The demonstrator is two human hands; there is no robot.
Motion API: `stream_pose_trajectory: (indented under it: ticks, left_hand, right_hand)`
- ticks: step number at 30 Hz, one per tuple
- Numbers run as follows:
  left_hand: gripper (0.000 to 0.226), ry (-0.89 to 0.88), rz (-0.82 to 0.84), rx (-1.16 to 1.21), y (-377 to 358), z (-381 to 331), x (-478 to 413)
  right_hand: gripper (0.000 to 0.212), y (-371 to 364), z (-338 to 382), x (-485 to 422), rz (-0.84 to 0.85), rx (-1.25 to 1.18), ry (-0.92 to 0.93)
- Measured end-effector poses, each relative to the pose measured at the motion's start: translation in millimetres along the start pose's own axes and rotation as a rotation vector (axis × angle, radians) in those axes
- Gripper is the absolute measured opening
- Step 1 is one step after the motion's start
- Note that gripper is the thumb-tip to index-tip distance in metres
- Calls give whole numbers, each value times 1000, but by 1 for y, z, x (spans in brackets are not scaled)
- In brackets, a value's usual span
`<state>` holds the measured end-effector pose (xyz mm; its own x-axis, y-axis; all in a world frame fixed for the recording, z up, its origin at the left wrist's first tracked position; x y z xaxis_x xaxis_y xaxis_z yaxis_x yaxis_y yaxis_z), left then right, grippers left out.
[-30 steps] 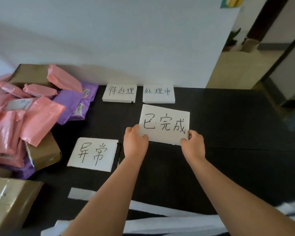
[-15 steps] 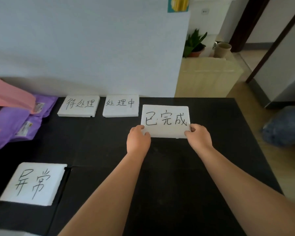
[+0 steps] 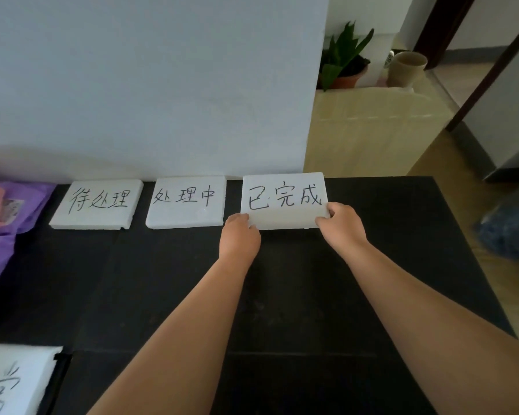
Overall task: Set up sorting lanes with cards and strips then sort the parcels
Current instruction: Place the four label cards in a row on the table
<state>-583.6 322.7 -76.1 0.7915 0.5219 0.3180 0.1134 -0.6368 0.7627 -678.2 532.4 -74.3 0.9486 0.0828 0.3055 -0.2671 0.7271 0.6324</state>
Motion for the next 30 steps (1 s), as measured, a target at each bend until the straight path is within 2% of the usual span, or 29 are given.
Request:
stream_pose_trajectory:
  ticks: [7, 11, 16, 20, 25, 30]
  left_hand:
    - [40, 10, 8, -52, -16, 8, -31]
    - [49, 22, 78, -63, -25, 12, -38]
    - [59, 11, 94, -18, -18, 12, -28]
    - [56, -12, 56, -5, 1, 17, -5]
    - [51, -12, 20, -45, 39, 33, 36]
    - [48, 14, -93, -77, 84, 78, 82]
  right_hand:
    - [38, -28, -6, -28, 14, 24, -38]
    - [44, -37, -6, -29, 36, 48, -47]
    - [36, -33, 3, -13, 23, -14, 7]
    - [31, -23, 17, 12, 4, -61, 65]
    - [59, -22, 35, 60, -2, -52, 79]
    - [60, -48, 64, 117, 31, -75, 119]
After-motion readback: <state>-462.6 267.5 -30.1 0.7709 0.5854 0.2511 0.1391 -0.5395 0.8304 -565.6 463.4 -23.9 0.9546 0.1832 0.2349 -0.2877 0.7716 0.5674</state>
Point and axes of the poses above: each hand's wrist, its own x-axis away from the middle knuckle, its own y-axis out of the back of the hand, z = x × y, the point moved 8 cm from there along -x, towards the middle knuckle, and after that the axes turned 6 degrees about -x, right-handed, at the moved point
